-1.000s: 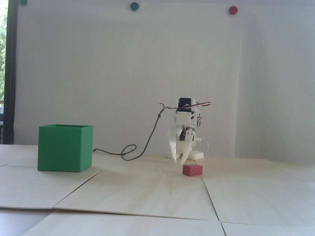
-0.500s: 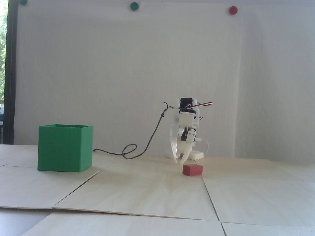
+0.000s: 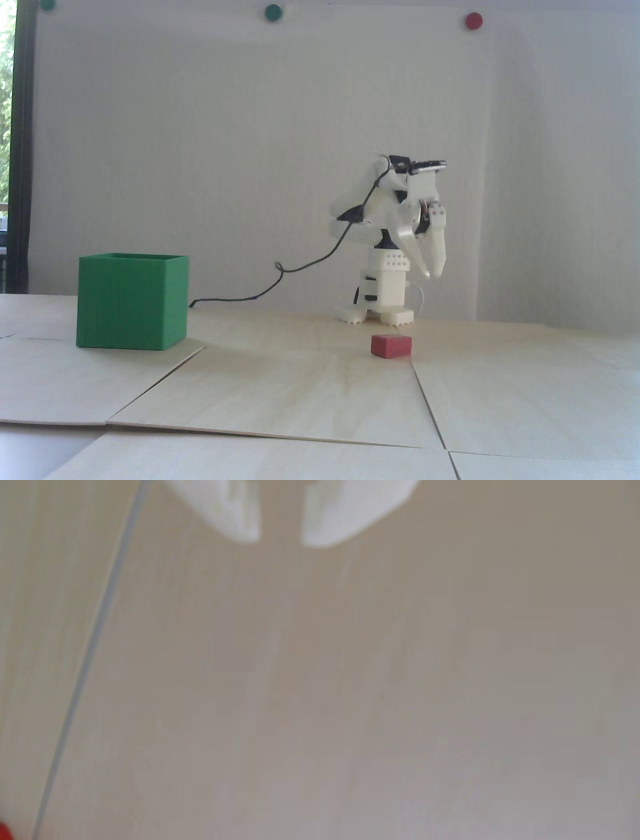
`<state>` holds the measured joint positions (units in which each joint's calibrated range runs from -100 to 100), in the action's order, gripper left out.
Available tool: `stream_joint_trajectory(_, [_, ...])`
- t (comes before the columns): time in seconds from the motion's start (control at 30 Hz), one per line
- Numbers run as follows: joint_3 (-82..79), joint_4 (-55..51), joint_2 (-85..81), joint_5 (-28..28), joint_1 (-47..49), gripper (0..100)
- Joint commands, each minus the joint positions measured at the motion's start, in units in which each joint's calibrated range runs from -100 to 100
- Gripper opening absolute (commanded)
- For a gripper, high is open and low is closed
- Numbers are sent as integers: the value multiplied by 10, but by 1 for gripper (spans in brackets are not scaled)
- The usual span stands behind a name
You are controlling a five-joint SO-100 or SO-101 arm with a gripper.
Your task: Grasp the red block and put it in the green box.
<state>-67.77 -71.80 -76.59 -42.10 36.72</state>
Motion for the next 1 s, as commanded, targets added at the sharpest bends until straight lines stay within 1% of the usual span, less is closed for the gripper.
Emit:
stream_joint_trajectory(0.0, [326,-17,298,27,-1,3])
stream_joint_trajectory(0.17, [545,-91,532,31,-11,3])
stream_joint_trajectory(0.23, [668,-107,657,50,-29,3])
stream_joint_trajectory(0.4, [820,-107,838,63,-64,3])
stream_joint_trajectory(0.67, [953,-105,1003,67,-105,3])
stream_joint_trajectory(0.83, [1040,-113,1058,106,-139,3])
stream_joint_trajectory(0.87, [1063,-129,1067,116,-151,3])
stream_joint_trajectory(0.97, [1078,-170,1074,120,-159,3])
